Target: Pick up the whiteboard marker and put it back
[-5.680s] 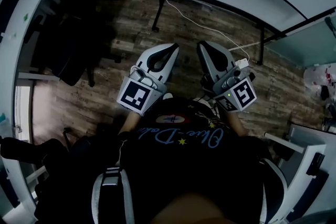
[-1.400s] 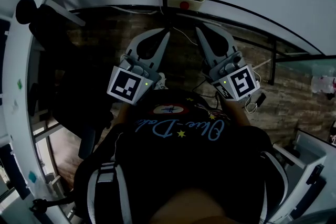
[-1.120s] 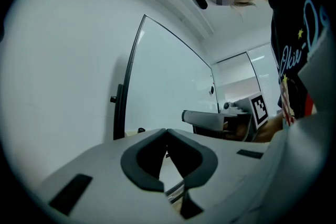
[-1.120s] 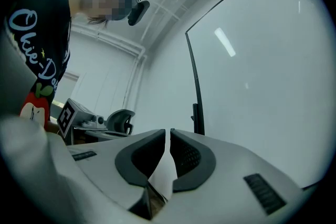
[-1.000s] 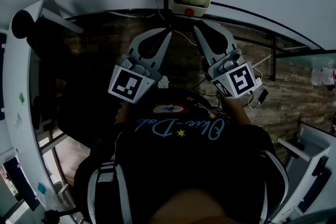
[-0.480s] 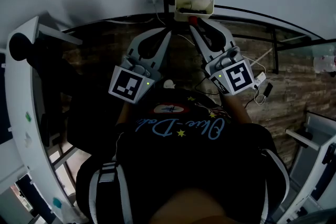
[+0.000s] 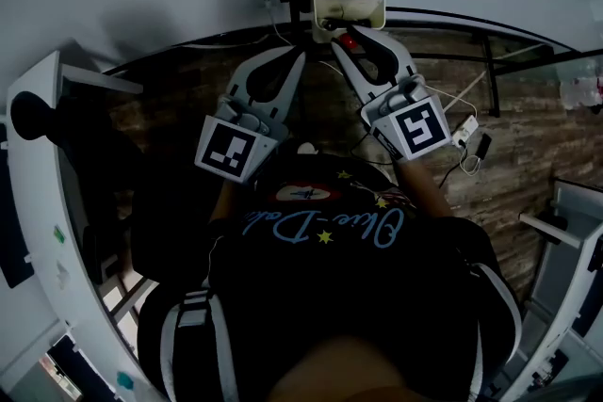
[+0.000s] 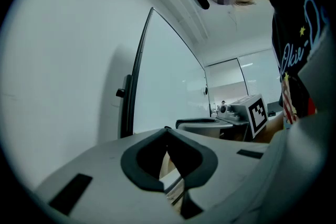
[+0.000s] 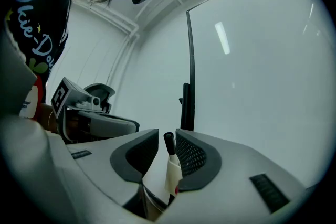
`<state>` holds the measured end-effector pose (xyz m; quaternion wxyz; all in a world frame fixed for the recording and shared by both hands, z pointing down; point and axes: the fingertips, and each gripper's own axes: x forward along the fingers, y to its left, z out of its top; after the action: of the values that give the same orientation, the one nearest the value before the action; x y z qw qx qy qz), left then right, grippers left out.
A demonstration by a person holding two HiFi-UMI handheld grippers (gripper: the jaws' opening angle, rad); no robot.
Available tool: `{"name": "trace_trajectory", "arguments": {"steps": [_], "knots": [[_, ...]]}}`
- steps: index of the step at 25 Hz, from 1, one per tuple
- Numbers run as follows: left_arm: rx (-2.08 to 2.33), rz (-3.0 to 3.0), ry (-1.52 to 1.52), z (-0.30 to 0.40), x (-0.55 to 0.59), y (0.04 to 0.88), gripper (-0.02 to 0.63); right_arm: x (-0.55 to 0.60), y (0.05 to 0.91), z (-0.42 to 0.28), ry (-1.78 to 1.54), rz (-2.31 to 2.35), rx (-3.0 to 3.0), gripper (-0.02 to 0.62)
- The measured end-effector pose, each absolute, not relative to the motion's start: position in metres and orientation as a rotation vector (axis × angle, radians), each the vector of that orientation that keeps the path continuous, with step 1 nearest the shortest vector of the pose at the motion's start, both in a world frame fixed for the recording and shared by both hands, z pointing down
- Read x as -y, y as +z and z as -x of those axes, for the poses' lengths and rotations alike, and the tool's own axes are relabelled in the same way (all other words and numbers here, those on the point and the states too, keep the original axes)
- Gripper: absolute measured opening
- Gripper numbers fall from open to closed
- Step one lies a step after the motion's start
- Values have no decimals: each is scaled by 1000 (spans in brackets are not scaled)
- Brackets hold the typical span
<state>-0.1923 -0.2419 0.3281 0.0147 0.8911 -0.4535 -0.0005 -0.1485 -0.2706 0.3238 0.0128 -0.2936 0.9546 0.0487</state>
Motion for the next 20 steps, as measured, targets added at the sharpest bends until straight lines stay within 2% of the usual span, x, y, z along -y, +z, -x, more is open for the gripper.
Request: {"name": "trace_trajectory", "arguments": {"steps": [20], "knots": [[1361, -2792, 1, 207, 254, 332, -8, 291, 338, 170, 152, 972, -2990, 124]]}}
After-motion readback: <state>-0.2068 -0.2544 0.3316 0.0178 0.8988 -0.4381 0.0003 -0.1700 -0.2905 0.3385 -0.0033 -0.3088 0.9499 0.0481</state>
